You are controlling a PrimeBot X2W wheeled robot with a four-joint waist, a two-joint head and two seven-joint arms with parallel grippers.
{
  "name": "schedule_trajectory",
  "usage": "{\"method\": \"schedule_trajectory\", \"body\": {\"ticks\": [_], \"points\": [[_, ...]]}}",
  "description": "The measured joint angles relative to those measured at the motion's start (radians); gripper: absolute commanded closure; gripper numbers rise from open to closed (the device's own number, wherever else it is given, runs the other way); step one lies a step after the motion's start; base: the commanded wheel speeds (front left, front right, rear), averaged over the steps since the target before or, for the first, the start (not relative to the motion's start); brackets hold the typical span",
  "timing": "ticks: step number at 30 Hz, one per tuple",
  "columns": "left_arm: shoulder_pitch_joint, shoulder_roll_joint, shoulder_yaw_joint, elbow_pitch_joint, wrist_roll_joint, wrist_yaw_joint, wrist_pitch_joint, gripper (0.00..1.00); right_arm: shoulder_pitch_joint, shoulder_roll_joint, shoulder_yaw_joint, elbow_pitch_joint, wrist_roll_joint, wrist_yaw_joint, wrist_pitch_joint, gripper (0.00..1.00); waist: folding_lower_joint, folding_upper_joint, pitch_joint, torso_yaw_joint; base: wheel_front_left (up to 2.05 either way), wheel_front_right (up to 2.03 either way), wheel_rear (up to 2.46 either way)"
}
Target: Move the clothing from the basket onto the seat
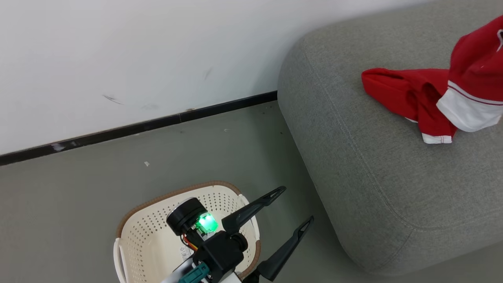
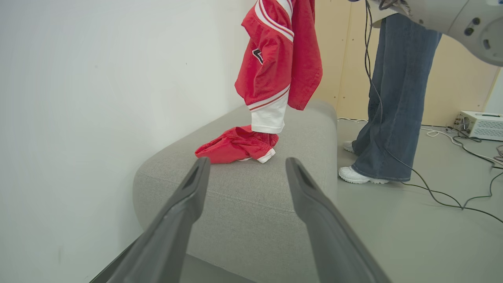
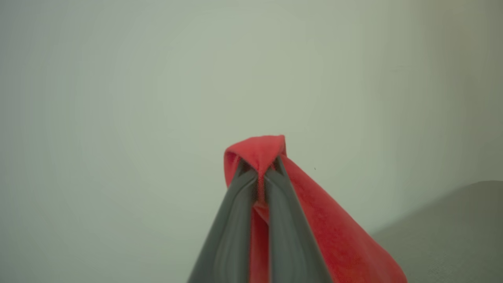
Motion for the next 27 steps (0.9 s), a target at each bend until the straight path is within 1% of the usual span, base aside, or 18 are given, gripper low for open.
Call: {"method": "schedule_trajectory", "body": {"ticks": [5,6,10,17,27], "points": [[-0.037,-0.001,0.002,-0.036,0.020,0.006,0.022,0.00,-0.105,-0.042,-0.053,0.106,-0.040,0.000,0.022,1.00,0.0000,0.0000,0.055,0.009,0.00,0.00,0.00],[-0.050,0.000,0.002,-0.047,0.041,0.009,0.032,0.00,-0.128,-0.047,-0.067,0.143,-0.058,0.000,0.026,1.00,0.0000,0.0000,0.079,0.014,0.00,0.00,0.00],[-0.078,0.002,0.003,-0.066,0.058,0.009,0.053,0.00,-0.153,-0.044,-0.073,0.216,-0.090,0.000,0.026,1.00,0.0000,0.0000,0.127,0.026,0.00,0.00,0.00],[-0.128,0.003,0.002,-0.100,0.074,0.009,0.071,0.00,-0.173,-0.003,-0.059,0.300,-0.120,0.000,0.003,1.00,0.0000,0.0000,0.209,0.051,0.00,0.00,0.00],[-0.192,0.000,0.002,-0.116,0.101,0.008,0.079,0.00,-0.168,0.049,-0.053,0.407,-0.125,0.000,-0.057,1.00,0.0000,0.0000,0.316,0.082,0.00,0.00,0.00]]}}
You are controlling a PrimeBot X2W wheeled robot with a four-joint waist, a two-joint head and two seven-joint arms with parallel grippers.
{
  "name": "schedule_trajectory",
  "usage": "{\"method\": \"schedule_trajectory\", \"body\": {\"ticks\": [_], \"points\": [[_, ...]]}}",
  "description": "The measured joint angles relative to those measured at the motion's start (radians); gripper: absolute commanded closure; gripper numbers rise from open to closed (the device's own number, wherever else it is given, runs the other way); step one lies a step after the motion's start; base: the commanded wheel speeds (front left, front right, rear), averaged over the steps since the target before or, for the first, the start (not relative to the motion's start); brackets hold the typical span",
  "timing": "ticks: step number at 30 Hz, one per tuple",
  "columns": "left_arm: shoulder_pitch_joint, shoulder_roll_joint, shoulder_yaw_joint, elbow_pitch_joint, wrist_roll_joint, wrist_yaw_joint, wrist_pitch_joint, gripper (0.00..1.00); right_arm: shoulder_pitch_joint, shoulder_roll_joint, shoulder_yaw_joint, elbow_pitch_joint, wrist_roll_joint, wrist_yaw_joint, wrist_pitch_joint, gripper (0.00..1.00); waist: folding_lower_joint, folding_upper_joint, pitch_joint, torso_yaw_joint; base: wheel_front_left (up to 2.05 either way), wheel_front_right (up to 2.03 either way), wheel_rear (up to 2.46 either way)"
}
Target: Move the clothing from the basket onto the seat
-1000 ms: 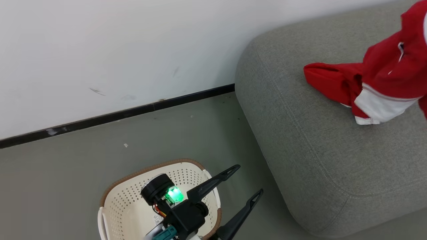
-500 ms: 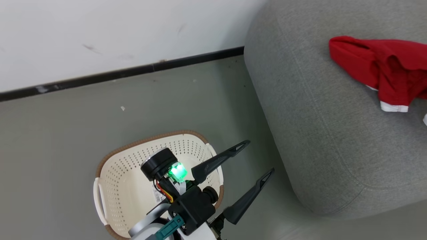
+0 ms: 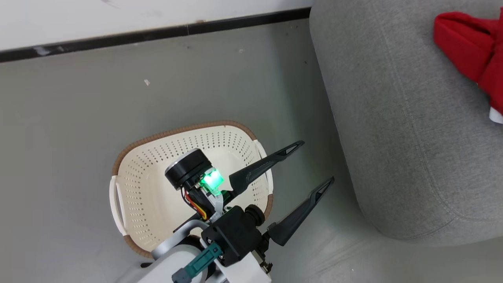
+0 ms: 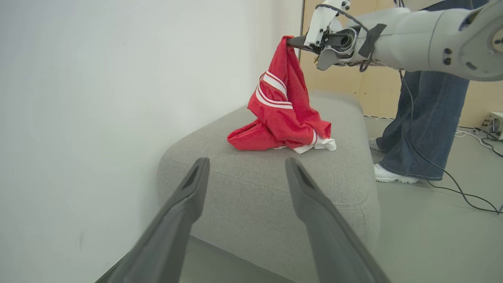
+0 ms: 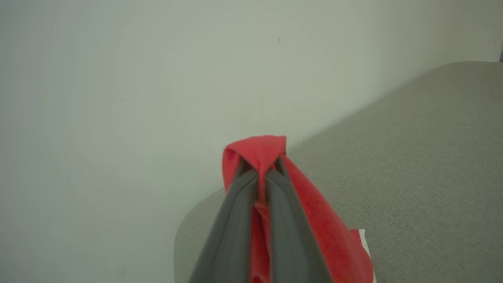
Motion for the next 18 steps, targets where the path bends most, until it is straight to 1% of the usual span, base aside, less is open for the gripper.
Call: {"method": "schedule_trajectory", "body": {"ticks": [4,13,14,15,16,17,18], "points": [[-0.025,0.000,0.000,-0.001,0.005,-0.004,0.001,0.00,0.012,0.018,0.008,0.031,-0.002,0.000,-0.027,1.00,0.0000,0.0000,0.037,0.010,0.00,0.00,0.00],[-0.078,0.000,0.000,0.000,0.013,-0.014,0.004,0.00,0.047,0.041,0.040,0.054,-0.002,0.000,-0.089,1.00,0.0000,0.0000,0.104,0.021,0.00,0.00,0.00],[-0.082,0.001,0.000,0.001,0.014,-0.017,0.004,0.00,0.047,0.043,0.048,0.053,-0.001,0.000,-0.092,0.91,0.0000,0.0000,0.111,0.020,0.00,0.00,0.00],[-0.087,0.002,0.001,0.001,0.015,-0.017,0.004,0.00,0.046,0.048,0.055,0.050,0.000,0.000,-0.098,0.79,0.0000,0.0000,0.116,0.019,0.00,0.00,0.00],[-0.091,0.005,0.004,0.003,0.017,-0.017,0.003,0.00,0.046,0.056,0.068,0.048,0.001,0.000,-0.102,0.71,0.0000,0.0000,0.121,0.017,0.00,0.00,0.00],[-0.093,0.009,0.009,0.010,0.017,-0.017,0.001,0.00,0.046,0.068,0.085,0.046,0.001,0.000,-0.108,0.71,0.0000,0.0000,0.124,0.012,0.00,0.00,0.00],[-0.093,0.012,0.012,0.019,0.017,-0.017,-0.002,0.00,0.046,0.081,0.097,0.046,0.000,0.000,-0.112,0.56,0.0000,0.0000,0.125,0.006,0.00,0.00,0.00]]}}
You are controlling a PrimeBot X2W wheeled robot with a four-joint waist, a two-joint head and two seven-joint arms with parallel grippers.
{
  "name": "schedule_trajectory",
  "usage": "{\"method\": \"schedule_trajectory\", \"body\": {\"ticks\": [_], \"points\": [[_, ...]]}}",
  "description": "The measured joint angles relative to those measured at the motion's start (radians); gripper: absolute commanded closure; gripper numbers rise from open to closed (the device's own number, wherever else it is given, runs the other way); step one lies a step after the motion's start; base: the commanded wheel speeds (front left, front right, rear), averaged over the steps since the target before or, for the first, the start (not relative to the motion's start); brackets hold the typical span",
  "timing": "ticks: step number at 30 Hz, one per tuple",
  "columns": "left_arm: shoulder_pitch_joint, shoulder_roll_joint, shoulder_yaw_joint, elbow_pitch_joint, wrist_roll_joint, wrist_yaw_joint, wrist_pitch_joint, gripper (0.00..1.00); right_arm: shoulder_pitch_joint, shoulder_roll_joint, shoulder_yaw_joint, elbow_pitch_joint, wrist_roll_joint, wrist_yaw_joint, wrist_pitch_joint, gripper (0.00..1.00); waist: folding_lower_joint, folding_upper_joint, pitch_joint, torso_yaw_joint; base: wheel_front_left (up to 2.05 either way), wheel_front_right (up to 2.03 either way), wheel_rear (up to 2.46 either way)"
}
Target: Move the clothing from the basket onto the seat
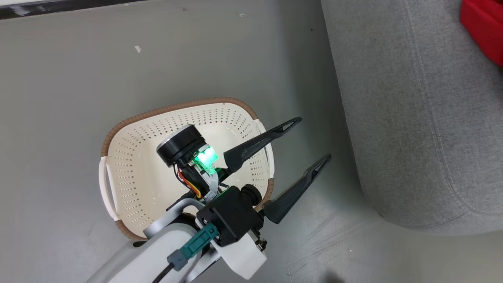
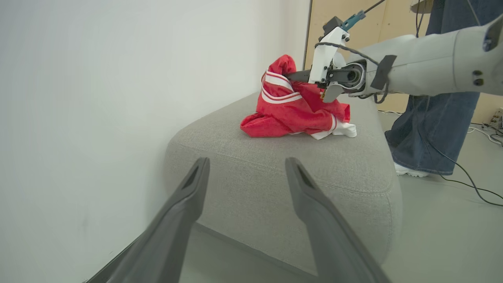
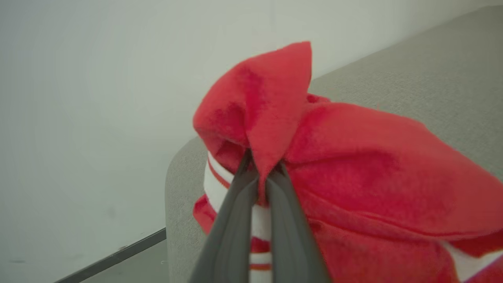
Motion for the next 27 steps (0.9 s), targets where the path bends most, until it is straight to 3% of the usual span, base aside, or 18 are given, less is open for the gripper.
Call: {"method": "schedule_trajectory", "body": {"ticks": [1,3,4,21,27], "points": [[0.000,0.001,0.001,0.008,-0.004,-0.001,0.000,0.00,0.001,0.007,0.013,0.001,-0.001,0.000,0.000,0.50,0.0000,0.0000,0.000,-0.005,0.00,0.00,0.00],[0.000,-0.001,-0.001,0.018,-0.006,-0.001,-0.003,0.00,0.005,0.006,0.024,0.004,-0.002,0.000,0.000,0.06,0.0000,0.0000,-0.003,-0.013,0.00,0.00,0.00],[0.000,-0.002,-0.002,0.021,-0.006,-0.001,-0.008,0.00,0.008,0.001,0.028,0.005,-0.002,0.000,0.000,0.00,0.0000,0.0000,-0.006,-0.016,0.00,0.00,0.00],[0.005,0.009,0.040,0.103,-0.064,-0.007,-0.052,0.00,0.128,-0.011,0.139,-0.096,-0.009,0.000,-0.027,0.00,0.0000,0.0000,-0.071,-0.073,0.00,0.00,0.00],[0.029,0.022,0.085,0.127,-0.076,0.017,-0.076,0.00,0.175,-0.002,0.149,-0.150,-0.002,0.000,-0.028,0.00,-0.0001,0.0000,-0.104,-0.092,0.00,0.00,0.00]]}}
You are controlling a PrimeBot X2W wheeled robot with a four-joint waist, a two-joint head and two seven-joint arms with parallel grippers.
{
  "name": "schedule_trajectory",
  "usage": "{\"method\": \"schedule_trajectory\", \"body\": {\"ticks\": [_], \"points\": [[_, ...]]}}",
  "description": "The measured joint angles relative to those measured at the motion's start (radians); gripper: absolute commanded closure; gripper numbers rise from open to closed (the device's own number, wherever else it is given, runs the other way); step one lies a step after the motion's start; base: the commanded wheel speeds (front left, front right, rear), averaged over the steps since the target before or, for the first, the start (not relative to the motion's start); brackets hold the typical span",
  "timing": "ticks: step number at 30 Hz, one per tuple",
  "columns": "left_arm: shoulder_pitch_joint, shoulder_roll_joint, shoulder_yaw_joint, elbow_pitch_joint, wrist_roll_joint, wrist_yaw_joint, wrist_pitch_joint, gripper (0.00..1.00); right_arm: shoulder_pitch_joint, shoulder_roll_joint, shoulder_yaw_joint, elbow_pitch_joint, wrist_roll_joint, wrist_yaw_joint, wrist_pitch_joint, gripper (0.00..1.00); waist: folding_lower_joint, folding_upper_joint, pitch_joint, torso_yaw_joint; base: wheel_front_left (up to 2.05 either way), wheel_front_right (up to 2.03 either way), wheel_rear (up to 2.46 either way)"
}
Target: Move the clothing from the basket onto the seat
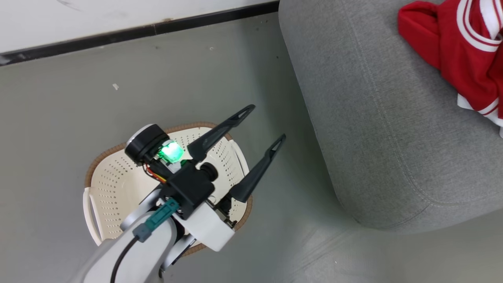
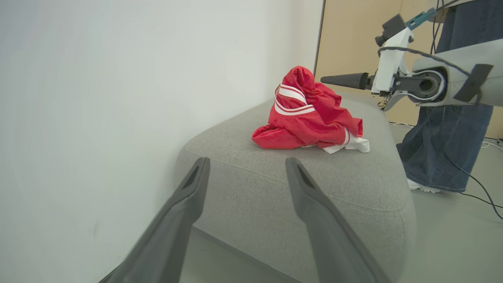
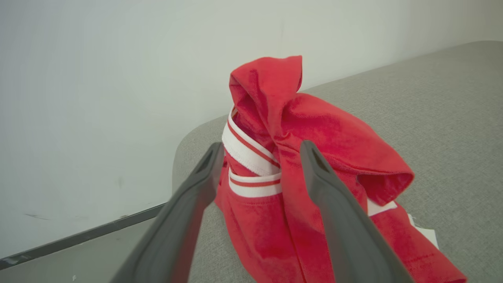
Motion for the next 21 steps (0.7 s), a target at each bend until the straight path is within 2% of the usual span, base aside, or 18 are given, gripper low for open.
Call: {"method": "schedule_trajectory", "body": {"ticks": [4,10,21], "points": [[0.016,0.002,0.029,0.009,-0.008,0.015,-0.019,0.00,0.023,0.003,0.001,-0.022,0.002,0.000,0.000,0.00,0.0001,0.0000,-0.018,-0.006,0.00,0.00,0.00],[0.055,0.002,0.102,0.030,-0.036,0.071,-0.057,0.00,0.062,0.009,0.016,-0.068,-0.016,0.000,-0.003,0.00,0.0000,0.0000,-0.054,-0.005,0.00,0.00,0.00],[0.153,0.007,0.224,0.072,-0.068,0.173,-0.092,0.00,0.123,0.067,0.055,-0.184,-0.026,0.000,-0.007,0.00,0.0001,0.0000,-0.119,0.035,0.00,0.00,0.00]]}}
